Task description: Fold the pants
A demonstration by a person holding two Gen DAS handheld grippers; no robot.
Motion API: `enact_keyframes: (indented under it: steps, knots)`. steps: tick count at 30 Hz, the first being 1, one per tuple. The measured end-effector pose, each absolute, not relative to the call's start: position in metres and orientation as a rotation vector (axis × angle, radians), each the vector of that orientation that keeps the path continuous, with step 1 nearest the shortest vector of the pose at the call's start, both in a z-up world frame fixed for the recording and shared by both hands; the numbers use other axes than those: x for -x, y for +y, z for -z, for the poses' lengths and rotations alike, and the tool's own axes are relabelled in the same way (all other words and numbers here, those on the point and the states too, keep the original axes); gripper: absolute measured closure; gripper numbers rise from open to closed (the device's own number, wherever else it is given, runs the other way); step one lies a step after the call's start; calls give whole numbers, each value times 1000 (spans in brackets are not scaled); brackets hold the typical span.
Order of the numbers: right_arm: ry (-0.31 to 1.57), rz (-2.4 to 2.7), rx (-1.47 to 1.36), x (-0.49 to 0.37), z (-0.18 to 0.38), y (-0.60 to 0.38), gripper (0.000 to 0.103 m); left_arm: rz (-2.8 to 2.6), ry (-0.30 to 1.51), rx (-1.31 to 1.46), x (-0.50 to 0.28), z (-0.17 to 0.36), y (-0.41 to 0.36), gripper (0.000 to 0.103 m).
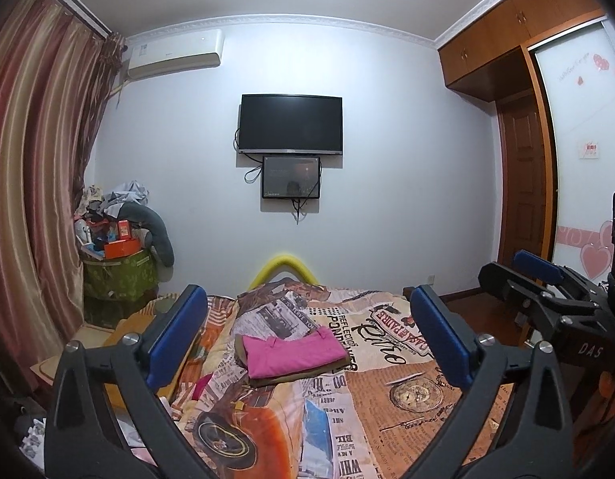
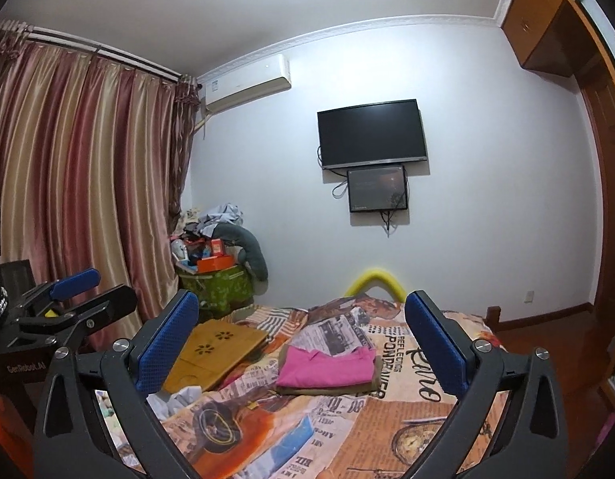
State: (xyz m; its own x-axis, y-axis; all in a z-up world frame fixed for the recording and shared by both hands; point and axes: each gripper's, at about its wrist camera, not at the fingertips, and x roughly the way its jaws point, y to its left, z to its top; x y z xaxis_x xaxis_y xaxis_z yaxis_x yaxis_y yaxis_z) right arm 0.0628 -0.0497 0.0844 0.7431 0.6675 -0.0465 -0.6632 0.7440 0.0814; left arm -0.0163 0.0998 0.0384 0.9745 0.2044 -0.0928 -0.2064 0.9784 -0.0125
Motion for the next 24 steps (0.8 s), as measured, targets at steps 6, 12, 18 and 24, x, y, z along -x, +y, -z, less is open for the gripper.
enact_keyframes:
  steps: [6, 12, 18, 24]
  knots:
    - [79, -727, -67, -60, -82, -54, 0, -211, 103, 26, 12, -35, 101, 0]
    - [85, -723, -63, -58, -83, -55, 0, -212, 114, 24, 9, -34, 100, 0]
    - [87, -722, -63, -57, -85, -55, 0, -206, 121, 27, 6, -33, 101, 0]
    - [91, -718, -62, -58, -87, -55, 0, -201, 128, 33, 5, -32, 103, 0]
